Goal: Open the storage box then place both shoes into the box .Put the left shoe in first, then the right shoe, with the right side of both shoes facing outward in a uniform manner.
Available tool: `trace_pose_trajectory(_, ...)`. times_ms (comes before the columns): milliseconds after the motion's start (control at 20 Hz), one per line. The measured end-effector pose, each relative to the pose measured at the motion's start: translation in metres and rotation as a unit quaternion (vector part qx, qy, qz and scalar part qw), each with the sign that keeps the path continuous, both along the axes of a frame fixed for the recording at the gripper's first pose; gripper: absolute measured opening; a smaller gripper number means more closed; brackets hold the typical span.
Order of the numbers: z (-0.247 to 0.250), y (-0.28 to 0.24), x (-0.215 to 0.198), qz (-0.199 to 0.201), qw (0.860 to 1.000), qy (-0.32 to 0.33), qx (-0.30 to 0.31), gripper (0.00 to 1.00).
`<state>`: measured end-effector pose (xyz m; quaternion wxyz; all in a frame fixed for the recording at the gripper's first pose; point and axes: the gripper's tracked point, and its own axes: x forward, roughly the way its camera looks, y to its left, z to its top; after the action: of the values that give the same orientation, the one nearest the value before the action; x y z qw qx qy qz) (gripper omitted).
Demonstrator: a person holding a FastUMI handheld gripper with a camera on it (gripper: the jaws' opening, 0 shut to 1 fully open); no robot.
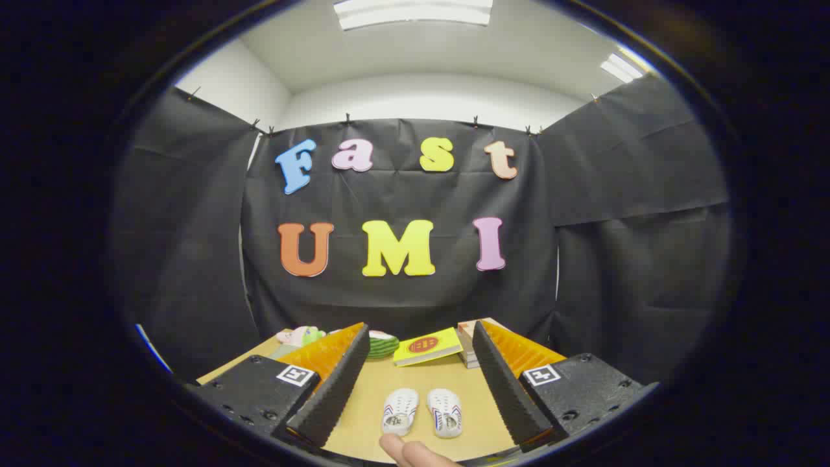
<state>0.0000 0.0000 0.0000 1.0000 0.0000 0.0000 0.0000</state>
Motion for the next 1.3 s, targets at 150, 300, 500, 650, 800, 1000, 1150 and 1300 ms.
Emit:
trace_pose_trajectory(150,-0.011,-0.001,0.008,-0.006,1.000,0.013,0.004,1.00)
trace_pose_trajectory(300,-0.018,0.006,0.020,0.010,1.000,0.021,0.009,1.00)
trace_pose_trajectory(500,-0.031,0.003,0.036,0.008,0.999,0.037,0.008,1.00)
trace_pose_trajectory(650,-0.042,0.012,0.053,0.025,0.998,0.049,0.015,1.00)
trace_pose_trajectory(800,-0.064,0.024,0.076,0.056,0.994,0.086,0.033,1.00)
trace_pose_trajectory(1000,-0.097,0.048,0.113,0.114,0.981,0.143,0.070,1.00)
trace_pose_trajectory(1150,-0.130,0.061,0.142,0.156,0.964,0.189,0.103,1.00)
trace_pose_trajectory(1300,-0.159,0.077,0.167,0.213,0.940,0.231,0.131,0.99)
